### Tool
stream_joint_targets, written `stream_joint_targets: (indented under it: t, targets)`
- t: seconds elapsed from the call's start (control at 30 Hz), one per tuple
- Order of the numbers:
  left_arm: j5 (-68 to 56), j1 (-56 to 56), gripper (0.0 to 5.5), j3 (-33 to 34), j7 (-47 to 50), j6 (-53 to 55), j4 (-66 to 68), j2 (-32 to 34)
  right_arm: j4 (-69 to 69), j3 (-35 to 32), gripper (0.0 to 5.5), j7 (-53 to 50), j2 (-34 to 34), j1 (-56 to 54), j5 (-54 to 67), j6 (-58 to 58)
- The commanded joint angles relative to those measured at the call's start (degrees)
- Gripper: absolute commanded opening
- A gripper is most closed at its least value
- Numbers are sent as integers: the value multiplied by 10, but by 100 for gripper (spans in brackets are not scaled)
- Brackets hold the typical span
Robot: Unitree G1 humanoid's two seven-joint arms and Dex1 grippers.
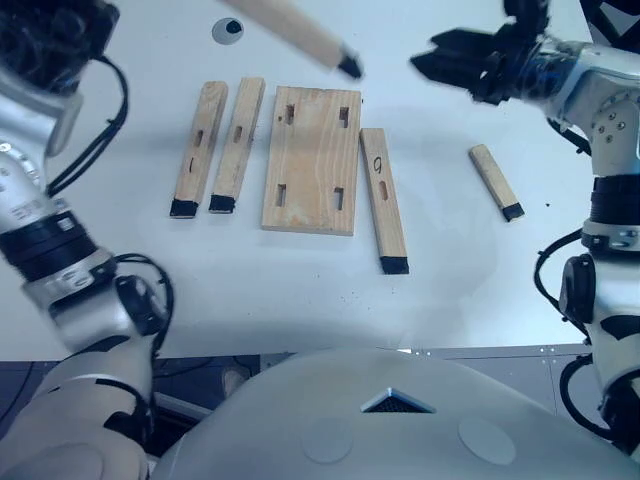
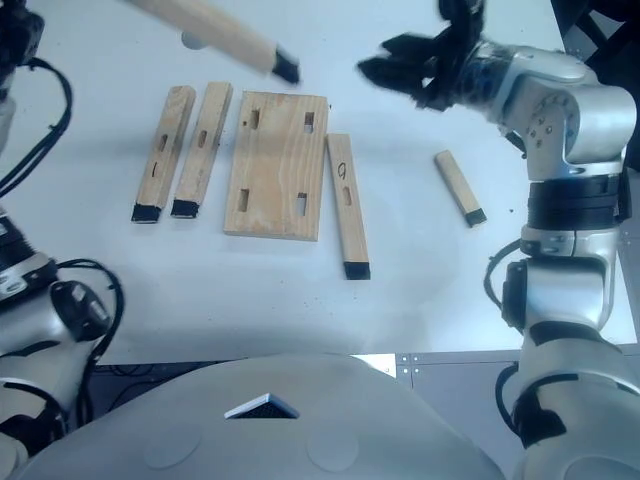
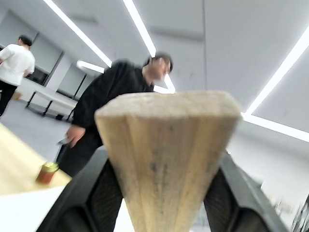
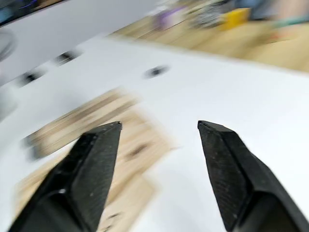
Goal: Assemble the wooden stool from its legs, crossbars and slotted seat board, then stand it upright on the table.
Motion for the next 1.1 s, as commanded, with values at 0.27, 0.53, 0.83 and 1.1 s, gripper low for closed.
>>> stream_joint_targets:
  t: [0.27, 0.53, 0.83, 1.1]
  targets:
    - [180, 121, 208, -104, -152, -61, -76, 117, 174, -47, 113, -93, 28, -109, -73, -129]
    - [223, 90, 207, -102, -191, -97, -26, 145, 190, -14, 0, -39, 29, -120, -96, -120]
    - [304, 96, 206, -203, -283, -130, -22, 199, 182, -4, 0, -17, 31, -105, -109, -110]
    - [402, -51, 201, -344, -404, -168, 82, 236, 150, -14, 0, -32, 48, -70, -104, -104]
